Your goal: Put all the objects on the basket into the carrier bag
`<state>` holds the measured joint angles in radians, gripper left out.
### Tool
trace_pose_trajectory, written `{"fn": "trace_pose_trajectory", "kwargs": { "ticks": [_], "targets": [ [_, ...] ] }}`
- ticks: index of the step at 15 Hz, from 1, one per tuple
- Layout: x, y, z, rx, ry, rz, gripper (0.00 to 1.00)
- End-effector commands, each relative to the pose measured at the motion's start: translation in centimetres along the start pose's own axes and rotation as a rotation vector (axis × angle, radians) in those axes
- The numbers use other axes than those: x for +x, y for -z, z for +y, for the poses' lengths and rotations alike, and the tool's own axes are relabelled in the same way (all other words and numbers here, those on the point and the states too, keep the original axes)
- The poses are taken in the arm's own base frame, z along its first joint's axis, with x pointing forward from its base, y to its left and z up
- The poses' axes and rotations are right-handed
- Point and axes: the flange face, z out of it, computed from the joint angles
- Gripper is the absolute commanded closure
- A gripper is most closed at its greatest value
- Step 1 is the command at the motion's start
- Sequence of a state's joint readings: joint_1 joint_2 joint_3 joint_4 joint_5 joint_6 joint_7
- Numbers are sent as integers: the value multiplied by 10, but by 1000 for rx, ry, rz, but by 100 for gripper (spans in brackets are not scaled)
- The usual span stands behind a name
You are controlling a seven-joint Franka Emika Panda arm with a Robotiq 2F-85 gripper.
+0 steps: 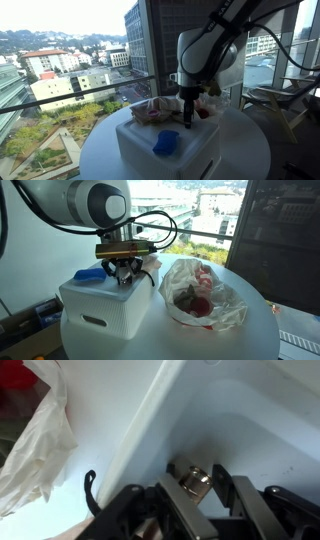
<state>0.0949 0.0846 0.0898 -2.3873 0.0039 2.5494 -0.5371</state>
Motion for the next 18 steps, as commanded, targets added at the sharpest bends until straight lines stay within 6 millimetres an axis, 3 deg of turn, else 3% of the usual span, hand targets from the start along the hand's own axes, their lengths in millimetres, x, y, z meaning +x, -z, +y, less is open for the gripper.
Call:
{"fn": "trace_pose_trajectory", "kwargs": {
  "ticks": [1, 7, 12, 16, 18],
  "targets": [
    [-6, 12, 0, -21, 17, 41, 85],
    [-21, 58, 28, -64, -62, 52, 80],
    [-67, 106, 73, -138, -229, -45, 80],
    [-108, 115, 107, -186, -403, -131, 80],
    [-115, 111, 122, -215, -469, -139, 80]
  ]
}}
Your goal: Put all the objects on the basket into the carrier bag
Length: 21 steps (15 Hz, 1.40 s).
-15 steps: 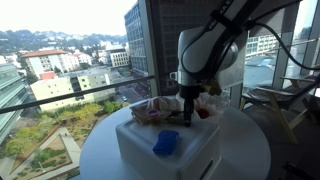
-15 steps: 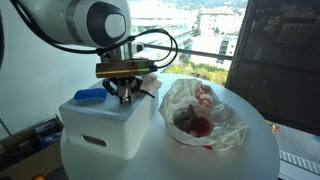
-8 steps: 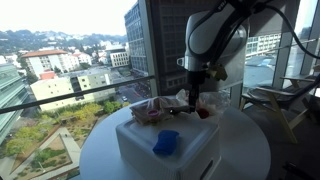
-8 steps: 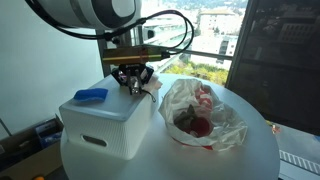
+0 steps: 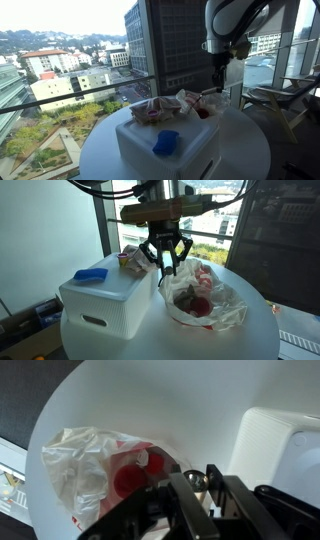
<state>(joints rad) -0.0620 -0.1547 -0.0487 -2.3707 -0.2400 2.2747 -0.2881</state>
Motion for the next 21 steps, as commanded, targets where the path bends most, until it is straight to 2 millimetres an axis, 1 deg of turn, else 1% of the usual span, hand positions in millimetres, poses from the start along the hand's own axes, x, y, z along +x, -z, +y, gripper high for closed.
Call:
{"fn": "trace_pose_trajectory", "kwargs": {
  "ticks": [1, 3, 5, 8, 10, 12, 14, 15, 16, 17, 18, 19, 21],
  "targets": [
    [0, -4, 24, -63, -107, -12, 80],
    [7, -24, 32, -97, -152, -31, 80],
    [20, -54, 33, -112, -170, -42, 80],
    [49, -99, 26, -129, -164, -14, 80],
    [71, -121, 26, -165, -146, 20, 80],
    [91, -140, 29, -210, -120, 42, 80],
    [105, -156, 36, -256, -95, 59, 80],
    [110, -160, 39, -278, -95, 72, 79],
    [113, -164, 42, -288, -97, 79, 45],
    [115, -164, 43, -299, -94, 87, 45],
    [114, -163, 42, -291, -95, 88, 40],
    [113, -160, 41, -286, -93, 87, 31],
    [108, -148, 29, -254, -56, 69, 17]
  ]
}}
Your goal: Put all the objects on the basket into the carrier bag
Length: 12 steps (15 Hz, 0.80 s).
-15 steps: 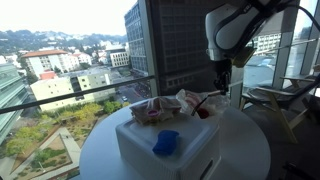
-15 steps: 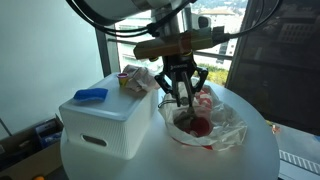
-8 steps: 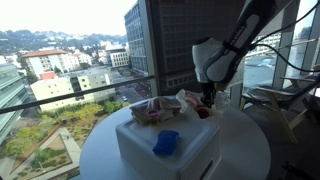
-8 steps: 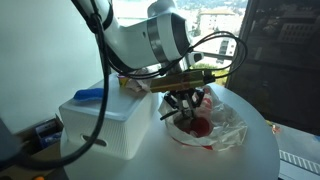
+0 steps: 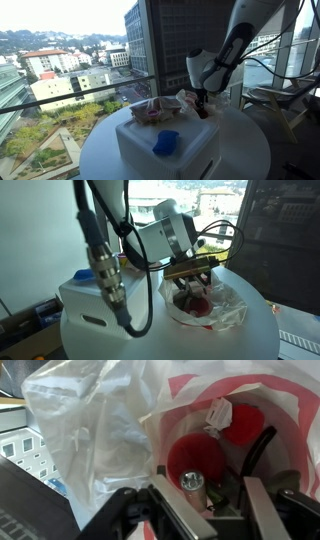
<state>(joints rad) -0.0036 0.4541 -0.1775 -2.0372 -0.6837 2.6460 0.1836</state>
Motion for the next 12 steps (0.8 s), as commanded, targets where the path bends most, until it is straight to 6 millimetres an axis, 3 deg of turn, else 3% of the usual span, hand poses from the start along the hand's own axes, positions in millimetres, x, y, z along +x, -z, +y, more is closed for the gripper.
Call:
{"fn": "trace_pose_trajectory", "kwargs": {
  "ticks": [1, 3, 9, 12],
  "targets": [
    [-1, 35, -9, 32, 48, 17, 8],
    [-3, 67, -24, 57, 77, 24, 0],
    [-17, 190, -80, 88, 196, 73, 0],
    [-7, 224, -106, 208, 234, 166, 0]
  ]
}}
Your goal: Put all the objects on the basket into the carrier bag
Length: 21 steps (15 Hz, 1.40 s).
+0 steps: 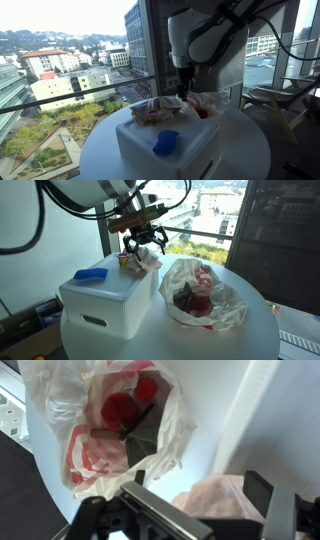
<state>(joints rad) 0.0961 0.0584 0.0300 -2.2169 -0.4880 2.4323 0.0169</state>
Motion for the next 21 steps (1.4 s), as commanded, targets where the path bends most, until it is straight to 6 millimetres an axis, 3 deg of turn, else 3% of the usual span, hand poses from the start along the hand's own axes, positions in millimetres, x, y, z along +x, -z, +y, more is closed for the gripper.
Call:
{"fn": "trace_pose_trajectory", "kwargs": {
  "ticks": [1, 2, 6, 10, 13, 14, 15, 21],
  "targets": [
    [10, 28, -22, 125, 51, 110, 0],
    [16, 27, -26, 157, 73, 148, 0],
    [28, -10, -33, 216, 140, 186, 0],
    [28, -51, -42, 196, 227, 187, 0],
    [24, -64, -51, 192, 286, 208, 0],
    [22, -64, -53, 187, 307, 222, 25],
    [21, -63, -54, 185, 322, 236, 27],
    [13, -43, -49, 181, 344, 302, 73]
  ]
}}
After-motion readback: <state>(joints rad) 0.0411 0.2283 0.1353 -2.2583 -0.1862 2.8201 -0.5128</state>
